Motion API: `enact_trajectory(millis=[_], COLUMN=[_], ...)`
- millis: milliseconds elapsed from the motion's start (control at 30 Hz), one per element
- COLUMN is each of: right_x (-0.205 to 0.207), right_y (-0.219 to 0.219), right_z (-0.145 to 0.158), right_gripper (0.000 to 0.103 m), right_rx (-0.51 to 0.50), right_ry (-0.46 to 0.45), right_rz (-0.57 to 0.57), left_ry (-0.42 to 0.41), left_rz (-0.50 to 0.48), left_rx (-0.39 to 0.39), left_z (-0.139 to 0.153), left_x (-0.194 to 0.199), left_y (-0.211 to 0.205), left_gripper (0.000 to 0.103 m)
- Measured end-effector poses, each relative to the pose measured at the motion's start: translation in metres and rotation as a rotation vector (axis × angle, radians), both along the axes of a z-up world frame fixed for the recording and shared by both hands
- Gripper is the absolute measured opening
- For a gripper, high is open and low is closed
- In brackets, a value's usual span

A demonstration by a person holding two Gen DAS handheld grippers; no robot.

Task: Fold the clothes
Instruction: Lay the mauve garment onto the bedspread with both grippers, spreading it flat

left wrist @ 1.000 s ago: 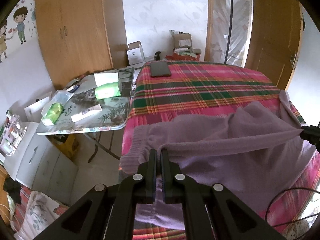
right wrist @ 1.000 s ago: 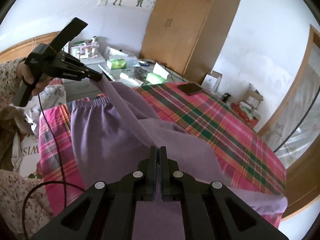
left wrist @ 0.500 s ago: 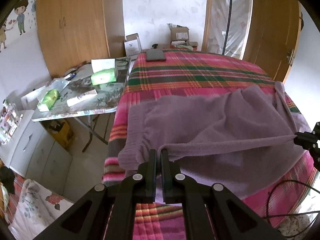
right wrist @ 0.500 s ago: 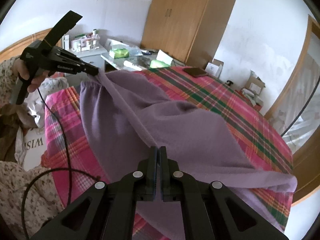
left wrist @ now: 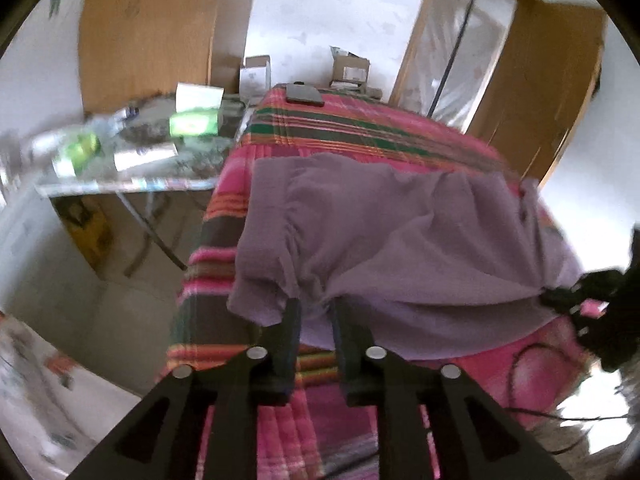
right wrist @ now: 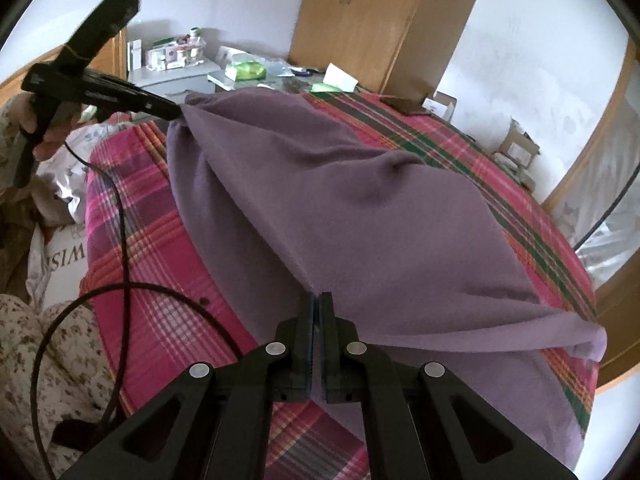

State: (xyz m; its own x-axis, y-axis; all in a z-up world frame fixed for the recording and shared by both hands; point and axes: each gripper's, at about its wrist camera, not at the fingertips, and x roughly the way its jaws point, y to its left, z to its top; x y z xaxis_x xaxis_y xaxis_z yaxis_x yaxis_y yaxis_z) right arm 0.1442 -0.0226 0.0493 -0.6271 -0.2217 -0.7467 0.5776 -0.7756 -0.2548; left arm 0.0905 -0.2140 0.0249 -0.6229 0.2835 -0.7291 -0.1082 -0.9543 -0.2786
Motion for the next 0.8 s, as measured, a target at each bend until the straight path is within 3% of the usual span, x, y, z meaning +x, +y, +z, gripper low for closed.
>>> enact_trajectory(millis=[67,400,567,667,800], right_x=[0.001,0.009,0.008,0.003,-0.002], right_y=[0.0,0.003,0.014,0.037,0.083], right_z=[-0.003,0.0,0.007,0.016,0.023], right_gripper=[0.002,0.002,0.002,0.003,0.015], right_rx=[0.0,-0.022,-0.075,-0.181,-0.357], right_ry=[-0.004,0.015,0.02,-0.005,-0.03], right_rz=[-0.005,-0.017,-0.05,-0.132,-0.307], left_ry=[-0.033,-0.11,-0.139,-0.153,-0.148], left_rz=[0.029,0.201,0.239,0.249,0.277], left_rx=[0.098,0.492,0.539,0.551,0.571], left_z=[-0.006,-0.022,-0.029,-0.032,-0.036], left_x=[0.0,-0.02,-0.03,-0.035,-0.034], left_y=[-0.013,-0.057,-0.06,-0.059,-0.06], left_gripper=[0.031,0.037,0.037,0.032,0.03])
